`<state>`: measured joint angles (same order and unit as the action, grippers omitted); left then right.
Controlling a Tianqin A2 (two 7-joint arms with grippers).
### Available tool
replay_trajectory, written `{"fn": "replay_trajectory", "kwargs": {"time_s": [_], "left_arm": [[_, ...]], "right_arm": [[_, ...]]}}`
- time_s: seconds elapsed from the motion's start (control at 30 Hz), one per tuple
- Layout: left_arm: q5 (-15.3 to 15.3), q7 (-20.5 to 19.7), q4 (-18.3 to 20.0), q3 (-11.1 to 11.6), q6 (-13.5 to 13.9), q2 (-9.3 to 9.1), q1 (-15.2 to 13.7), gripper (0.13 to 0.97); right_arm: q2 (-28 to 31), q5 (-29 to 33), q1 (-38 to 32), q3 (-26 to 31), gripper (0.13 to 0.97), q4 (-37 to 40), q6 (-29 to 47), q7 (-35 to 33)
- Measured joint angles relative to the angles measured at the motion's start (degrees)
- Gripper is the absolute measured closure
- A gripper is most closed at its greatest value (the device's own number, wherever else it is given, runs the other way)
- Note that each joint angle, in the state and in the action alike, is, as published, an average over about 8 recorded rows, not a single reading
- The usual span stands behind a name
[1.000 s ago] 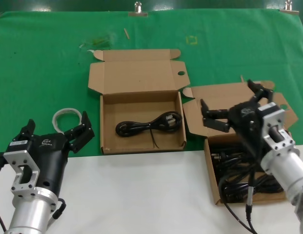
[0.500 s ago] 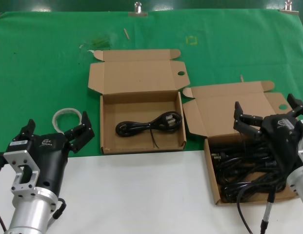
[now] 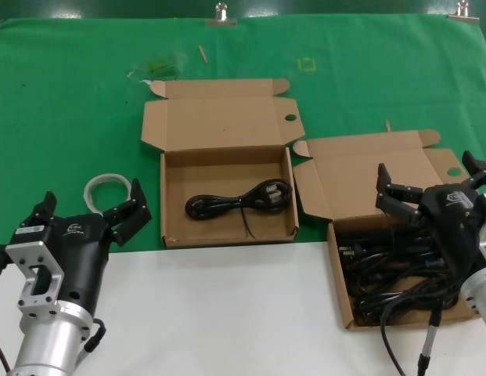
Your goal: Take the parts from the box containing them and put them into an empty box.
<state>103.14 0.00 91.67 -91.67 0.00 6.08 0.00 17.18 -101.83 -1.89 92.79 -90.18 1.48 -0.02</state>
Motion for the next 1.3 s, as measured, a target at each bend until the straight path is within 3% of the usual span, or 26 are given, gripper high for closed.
{"fn": "replay_trajectory", "kwargs": {"time_s": [1.3], "left_arm": [[0.0, 0.0, 0.0, 0.0, 0.0, 0.00, 0.0, 0.132]], "right_arm": [[0.0, 0.0, 0.0, 0.0, 0.129, 0.0, 0.0, 0.0]]}}
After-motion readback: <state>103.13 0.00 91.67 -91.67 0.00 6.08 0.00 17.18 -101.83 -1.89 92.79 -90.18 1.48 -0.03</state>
